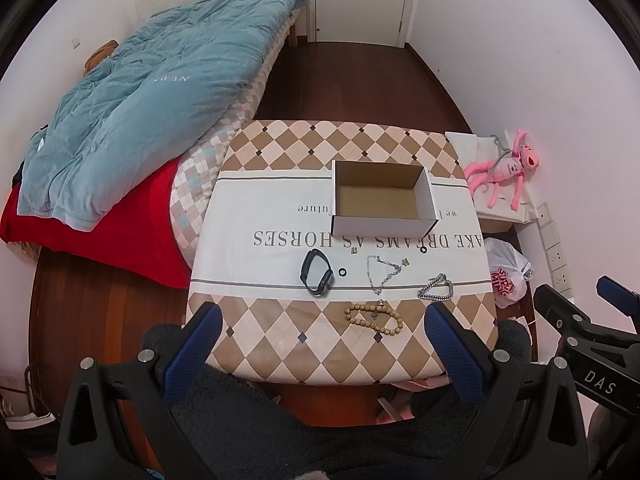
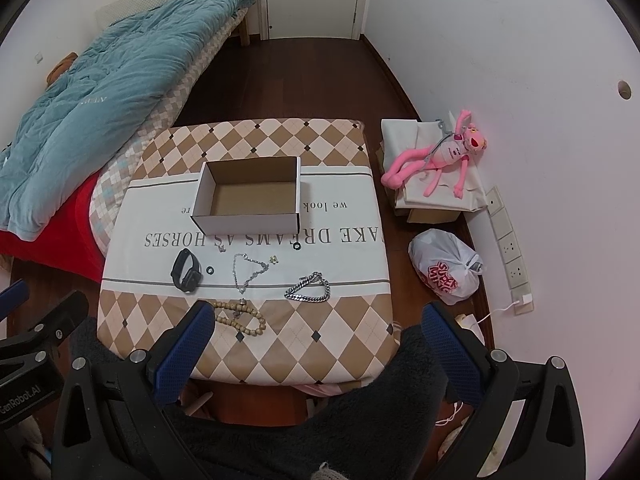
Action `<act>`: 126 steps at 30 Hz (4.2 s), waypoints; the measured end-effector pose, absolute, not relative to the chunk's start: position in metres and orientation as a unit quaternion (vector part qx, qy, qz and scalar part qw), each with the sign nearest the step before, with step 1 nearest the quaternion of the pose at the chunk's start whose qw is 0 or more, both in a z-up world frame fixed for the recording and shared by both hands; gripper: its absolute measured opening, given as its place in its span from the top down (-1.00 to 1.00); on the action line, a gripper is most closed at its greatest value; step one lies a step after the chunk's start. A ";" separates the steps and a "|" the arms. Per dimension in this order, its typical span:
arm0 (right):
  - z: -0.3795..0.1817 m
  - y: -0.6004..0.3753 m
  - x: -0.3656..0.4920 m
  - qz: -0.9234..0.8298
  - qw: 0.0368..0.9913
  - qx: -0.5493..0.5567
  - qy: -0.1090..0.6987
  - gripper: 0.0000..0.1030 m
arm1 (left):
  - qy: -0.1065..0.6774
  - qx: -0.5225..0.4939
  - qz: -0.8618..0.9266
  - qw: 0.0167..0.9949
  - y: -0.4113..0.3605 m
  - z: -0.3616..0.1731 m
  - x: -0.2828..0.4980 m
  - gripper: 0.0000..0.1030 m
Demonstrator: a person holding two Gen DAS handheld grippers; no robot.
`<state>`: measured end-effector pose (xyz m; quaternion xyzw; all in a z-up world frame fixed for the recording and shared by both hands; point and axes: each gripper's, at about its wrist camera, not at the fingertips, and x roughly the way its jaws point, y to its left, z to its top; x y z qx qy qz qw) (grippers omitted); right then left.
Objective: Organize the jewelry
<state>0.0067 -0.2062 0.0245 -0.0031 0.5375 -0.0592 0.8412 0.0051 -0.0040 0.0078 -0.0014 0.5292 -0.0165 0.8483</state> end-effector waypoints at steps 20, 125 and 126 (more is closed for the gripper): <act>0.000 -0.230 0.042 -0.081 0.831 0.029 0.550 -1.00 | 0.535 0.019 0.006 0.844 0.000 -0.038 0.040 -1.00; -0.147 -0.223 0.247 -0.016 0.810 -0.003 0.586 -0.81 | 0.565 0.016 0.009 0.825 -0.008 -0.146 0.243 -1.00; -0.148 -0.222 0.244 -0.023 0.811 -0.012 0.584 -0.81 | 0.563 0.020 0.009 0.826 -0.008 -0.149 0.239 -1.00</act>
